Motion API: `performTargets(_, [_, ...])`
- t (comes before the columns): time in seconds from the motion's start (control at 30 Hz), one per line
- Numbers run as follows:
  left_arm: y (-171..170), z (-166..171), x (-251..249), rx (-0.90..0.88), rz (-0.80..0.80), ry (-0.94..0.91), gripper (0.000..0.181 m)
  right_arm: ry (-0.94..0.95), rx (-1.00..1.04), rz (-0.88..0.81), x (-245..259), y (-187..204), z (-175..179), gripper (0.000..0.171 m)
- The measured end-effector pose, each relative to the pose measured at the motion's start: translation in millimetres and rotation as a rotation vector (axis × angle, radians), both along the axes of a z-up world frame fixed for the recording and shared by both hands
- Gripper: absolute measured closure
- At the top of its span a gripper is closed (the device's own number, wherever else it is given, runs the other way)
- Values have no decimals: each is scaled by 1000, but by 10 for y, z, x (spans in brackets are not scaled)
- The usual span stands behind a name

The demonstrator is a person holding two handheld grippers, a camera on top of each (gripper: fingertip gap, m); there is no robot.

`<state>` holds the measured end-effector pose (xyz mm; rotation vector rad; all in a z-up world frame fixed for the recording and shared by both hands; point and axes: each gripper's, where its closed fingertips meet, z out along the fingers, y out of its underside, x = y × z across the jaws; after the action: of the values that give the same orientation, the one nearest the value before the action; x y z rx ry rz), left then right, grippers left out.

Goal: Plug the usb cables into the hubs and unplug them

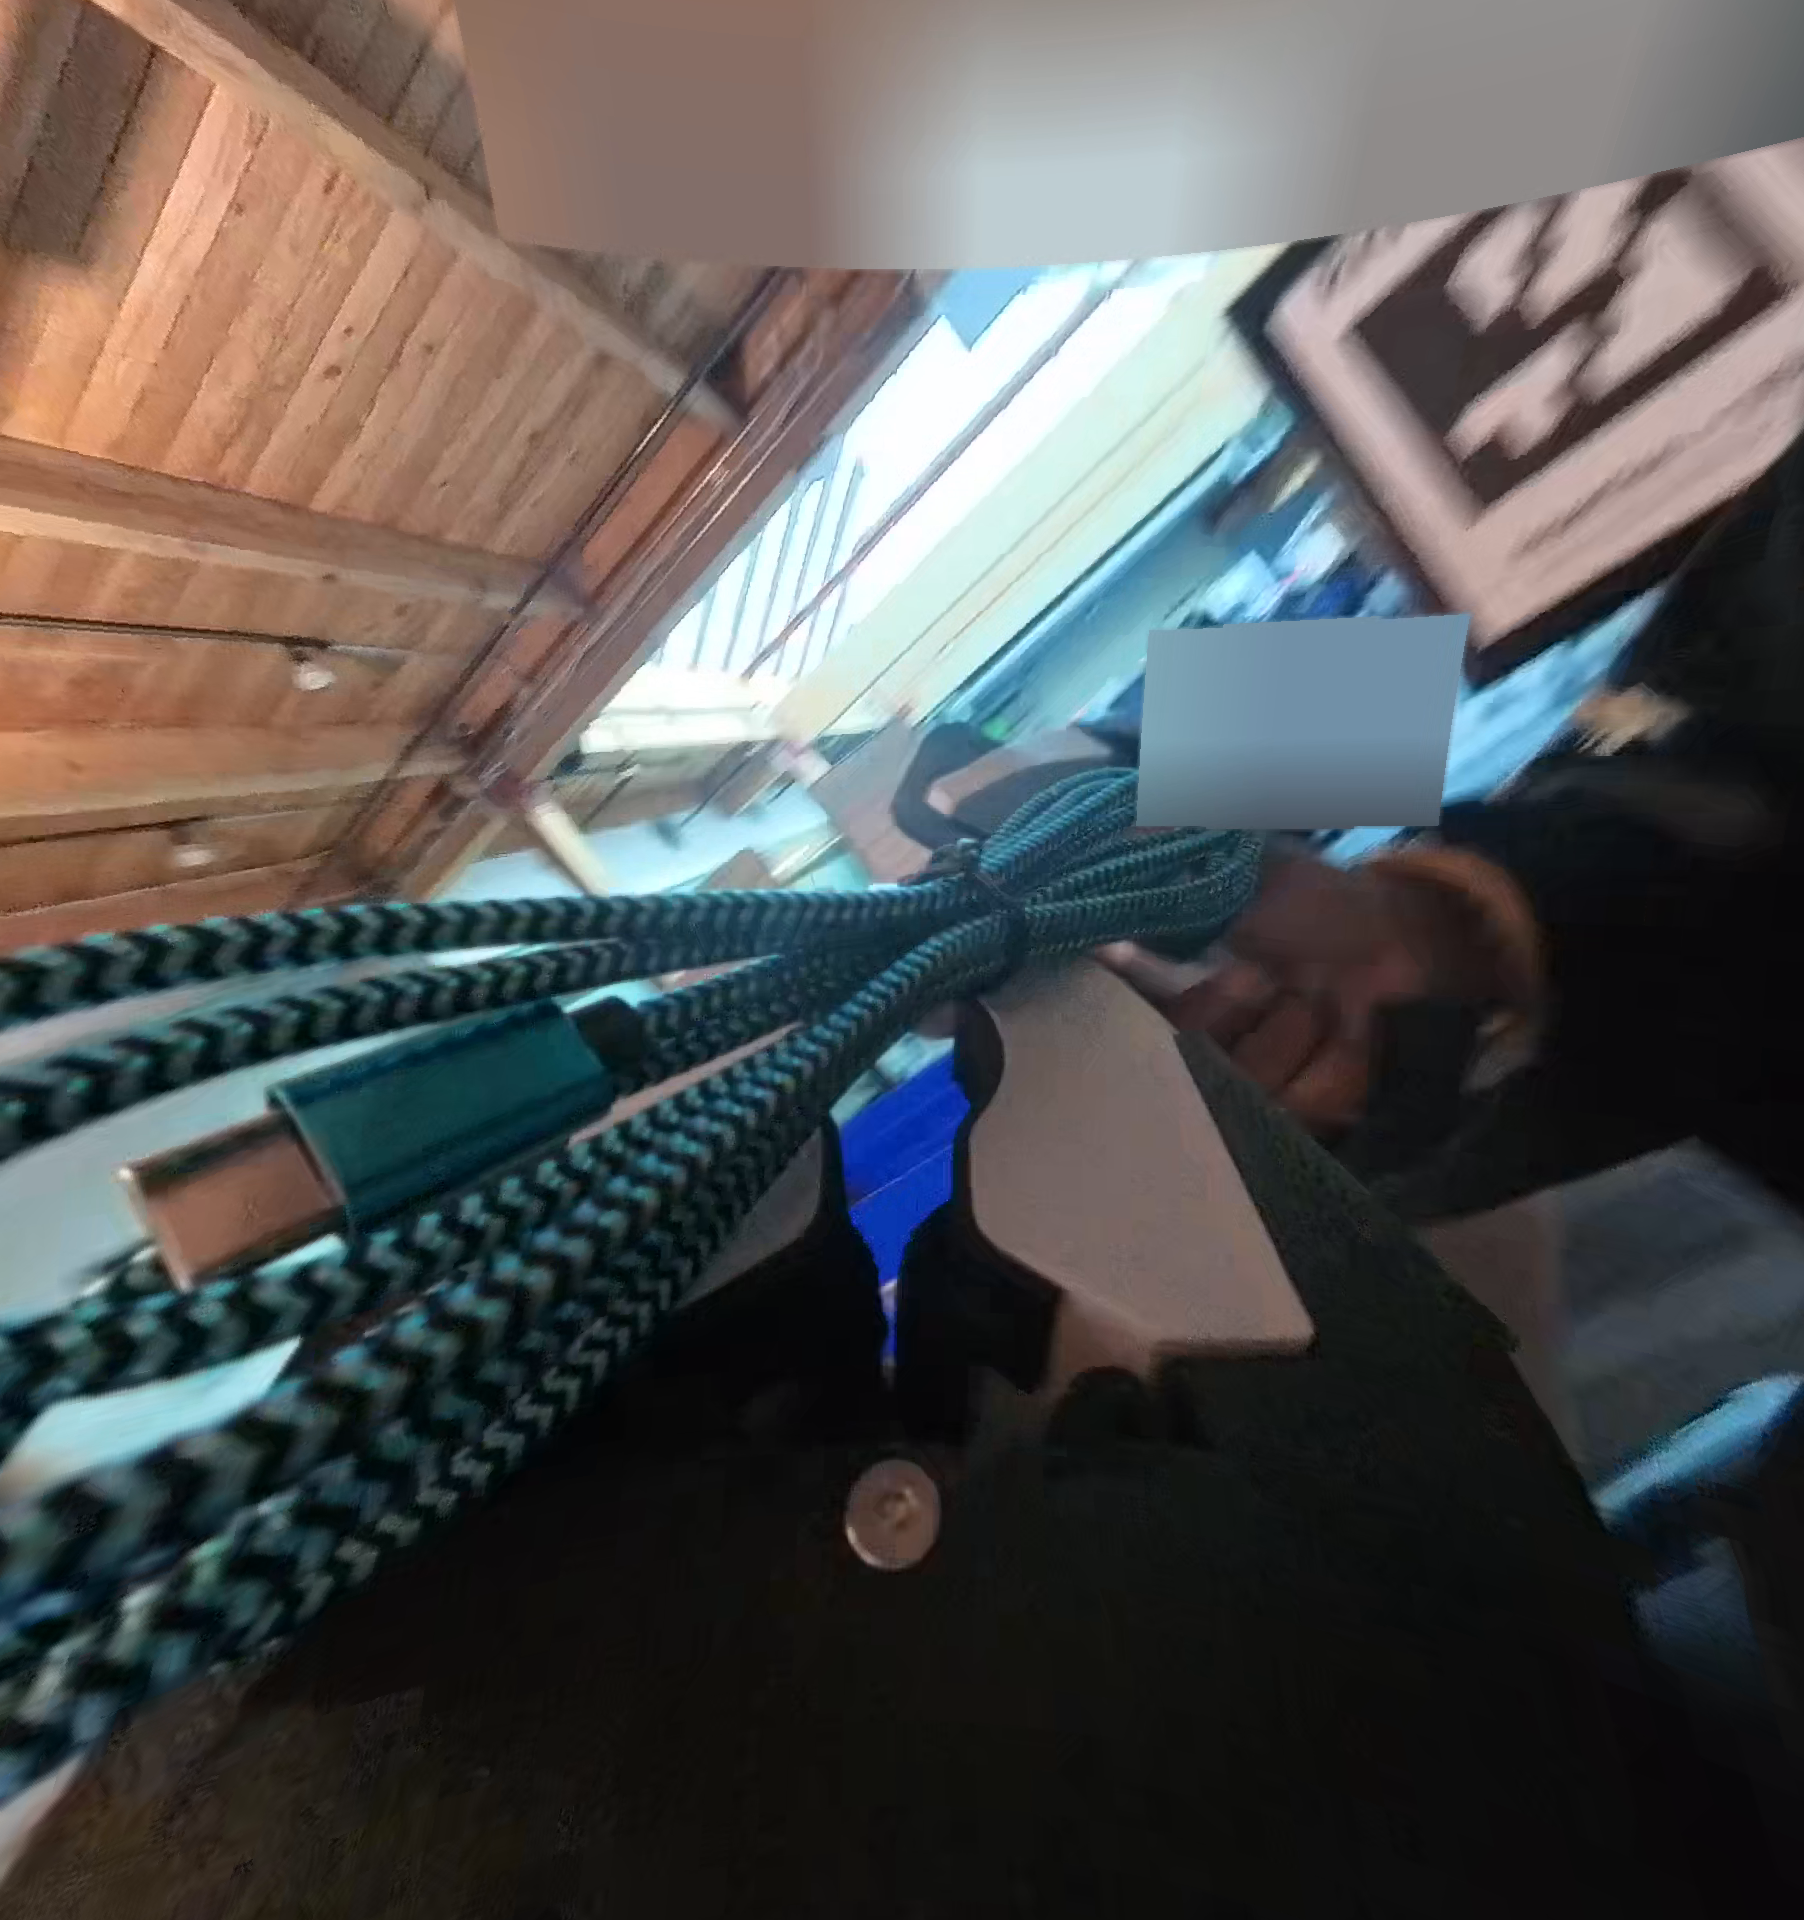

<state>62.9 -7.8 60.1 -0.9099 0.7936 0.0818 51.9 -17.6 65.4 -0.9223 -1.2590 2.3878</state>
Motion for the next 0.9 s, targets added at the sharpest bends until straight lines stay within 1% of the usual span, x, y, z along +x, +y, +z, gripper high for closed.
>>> performTargets(0.03, [-66, 49, 12, -19, -92, -53, 166, 43, 85, -42, 37, -25, 31, 141])
performTargets(0.1, [-163, 167, -26, -31, -206, -154, 166, 119, 208, -102, 110, -52, 91, 136])
performTargets(0.17, [-205, 223, -60, -33, -241, -191, 166, 165, 288, -150, 141, -22, 113, 134])
performTargets(0.23, [-212, 259, -97, -24, -233, -207, 166, 161, 410, -229, 66, 91, 33, 132])
performTargets(0.3, [-251, 341, -165, -15, -257, -266, 166, 79, 567, -312, -101, 288, -169, 126])
performTargets(0.33, [-294, 401, -212, -13, -299, -320, 166, 6, 652, -350, -201, 420, -323, 120])
performTargets(0.4, [-418, 525, -310, -21, -450, -451, 166, -174, 818, -392, -368, 697, -712, 110])
performTargets(0.47, [-509, 611, -412, -21, -569, -553, 165, -332, 931, -418, -464, 930, -1068, 104])
performTargets(0.5, [-520, 627, -454, -16, -583, -577, 165, -391, 957, -422, -492, 1008, -1208, 103])
performTargets(0.57, [-498, 626, -508, -11, -547, -575, 166, -492, 964, -392, -514, 1087, -1421, 98])
performTargets(0.6, [-486, 630, -535, -5, -518, -572, 109, -531, 962, -380, -517, 1119, -1496, 96])
performTargets(0.67, [-449, 663, -624, 15, -432, -587, 108, -582, 955, -382, -523, 1194, -1593, 94])
performTargets(0.7, [-421, 677, -679, 26, -372, -595, 109, -604, 948, -388, -526, 1228, -1628, 94])
performTargets(0.73, [-398, 687, -727, 38, -314, -593, 166, -620, 946, -393, -530, 1254, -1663, 95])
performTargets(0.83, [-381, 701, -781, 67, -208, -549, 166, -650, 972, -407, -550, 1292, -1778, 97])
performTargets(0.9, [-389, 714, -774, 74, -190, -535, 166, -667, 998, -396, -566, 1263, -1870, 106])
